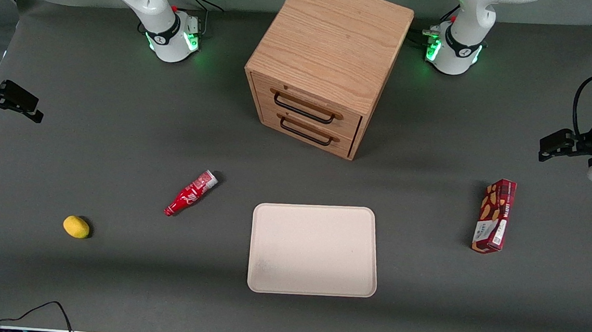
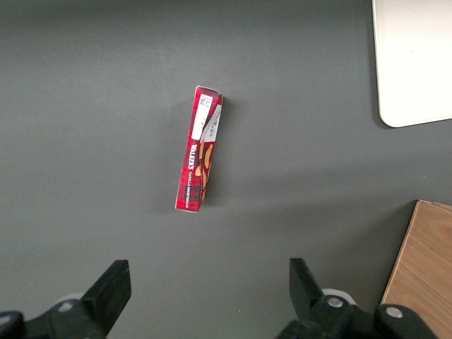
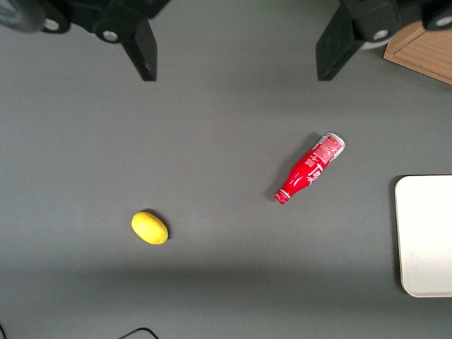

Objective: Place red cookie box on tray
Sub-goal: 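Move the left gripper down over the red cookie box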

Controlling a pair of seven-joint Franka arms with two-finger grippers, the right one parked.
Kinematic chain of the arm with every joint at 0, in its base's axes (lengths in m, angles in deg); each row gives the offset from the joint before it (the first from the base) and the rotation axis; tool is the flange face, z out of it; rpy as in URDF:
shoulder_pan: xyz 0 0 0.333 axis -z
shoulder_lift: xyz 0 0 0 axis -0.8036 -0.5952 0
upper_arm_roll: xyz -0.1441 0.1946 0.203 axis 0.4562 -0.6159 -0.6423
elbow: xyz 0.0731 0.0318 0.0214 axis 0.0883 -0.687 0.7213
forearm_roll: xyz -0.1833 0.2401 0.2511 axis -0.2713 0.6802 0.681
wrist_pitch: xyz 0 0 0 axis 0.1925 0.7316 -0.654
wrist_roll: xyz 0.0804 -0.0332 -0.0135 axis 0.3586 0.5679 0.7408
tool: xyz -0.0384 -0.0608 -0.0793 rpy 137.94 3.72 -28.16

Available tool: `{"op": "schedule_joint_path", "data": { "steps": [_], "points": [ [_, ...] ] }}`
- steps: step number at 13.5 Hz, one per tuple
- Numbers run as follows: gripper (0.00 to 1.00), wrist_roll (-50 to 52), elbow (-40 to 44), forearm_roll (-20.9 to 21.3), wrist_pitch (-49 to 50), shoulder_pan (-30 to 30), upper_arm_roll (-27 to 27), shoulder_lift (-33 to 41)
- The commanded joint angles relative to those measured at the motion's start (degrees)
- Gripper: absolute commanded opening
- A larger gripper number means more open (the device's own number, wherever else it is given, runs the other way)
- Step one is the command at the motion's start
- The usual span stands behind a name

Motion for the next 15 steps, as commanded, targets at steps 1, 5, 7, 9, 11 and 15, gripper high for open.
{"op": "schedule_joint_path", "data": {
  "steps": [1, 5, 7, 9, 11, 15],
  "points": [
    [1.0, 1.06, 2.25, -0.07, 1.58, 0.24, -0.22, -1.05],
    [1.0, 1.15, 1.73, 0.19, 0.62, -0.11, -0.39, -1.22],
    [1.0, 0.97, 0.68, 1.42, -0.69, -0.02, -0.3, -2.62],
    [1.0, -1.56, -5.09, 1.43, -6.9, -0.28, -0.3, -2.72],
    [1.0, -1.92, -13.26, 1.43, -16.47, -0.81, -0.48, -2.19],
    [1.0, -5.33, -24.02, 1.43, -34.51, -1.95, -0.39, -4.81]
  ]
}}
